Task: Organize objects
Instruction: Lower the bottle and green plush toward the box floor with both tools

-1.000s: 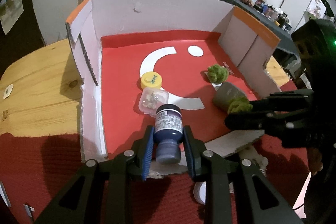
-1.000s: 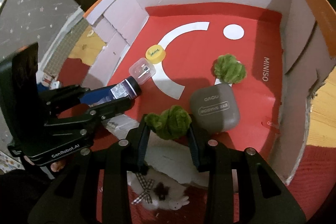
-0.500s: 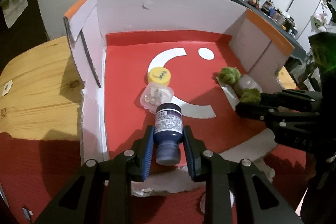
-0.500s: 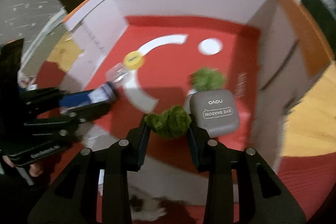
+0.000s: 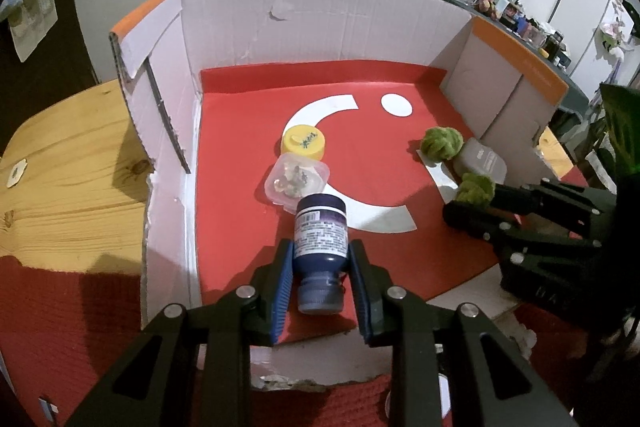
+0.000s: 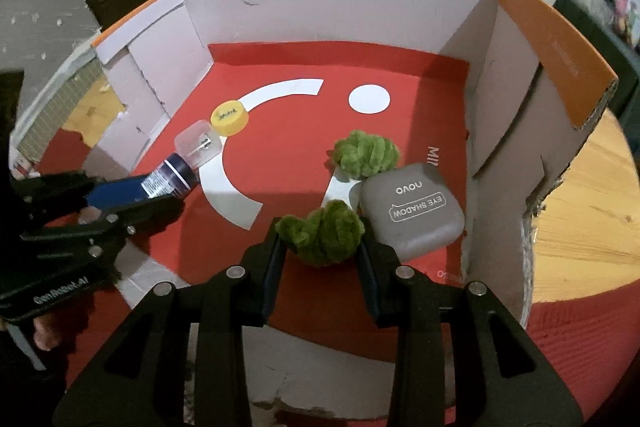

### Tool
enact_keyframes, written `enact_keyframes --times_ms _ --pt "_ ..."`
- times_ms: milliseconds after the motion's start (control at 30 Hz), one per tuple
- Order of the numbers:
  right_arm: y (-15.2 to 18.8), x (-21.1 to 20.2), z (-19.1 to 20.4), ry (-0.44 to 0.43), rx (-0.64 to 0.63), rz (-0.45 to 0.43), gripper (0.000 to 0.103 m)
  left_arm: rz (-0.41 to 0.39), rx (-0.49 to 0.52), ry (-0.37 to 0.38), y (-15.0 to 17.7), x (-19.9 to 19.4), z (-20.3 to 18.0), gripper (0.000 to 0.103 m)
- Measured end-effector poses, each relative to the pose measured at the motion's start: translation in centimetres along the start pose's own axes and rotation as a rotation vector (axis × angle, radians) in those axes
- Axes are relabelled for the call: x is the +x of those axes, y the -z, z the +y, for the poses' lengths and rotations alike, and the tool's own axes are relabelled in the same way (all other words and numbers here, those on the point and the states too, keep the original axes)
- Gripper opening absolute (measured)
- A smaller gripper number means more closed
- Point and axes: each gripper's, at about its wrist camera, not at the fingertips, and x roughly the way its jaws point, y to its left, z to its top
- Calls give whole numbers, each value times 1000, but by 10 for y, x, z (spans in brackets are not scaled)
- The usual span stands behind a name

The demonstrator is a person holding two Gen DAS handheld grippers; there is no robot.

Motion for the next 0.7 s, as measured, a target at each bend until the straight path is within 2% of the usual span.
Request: enact_keyframes --times_ms 400,700 --pt "10 -7 3 -10 -14 0 32 0 10 11 5 -5 2 29" --pt "3 -8 -2 -18 -7 -5 34 -1 8 -5 -1 -4 4 29"
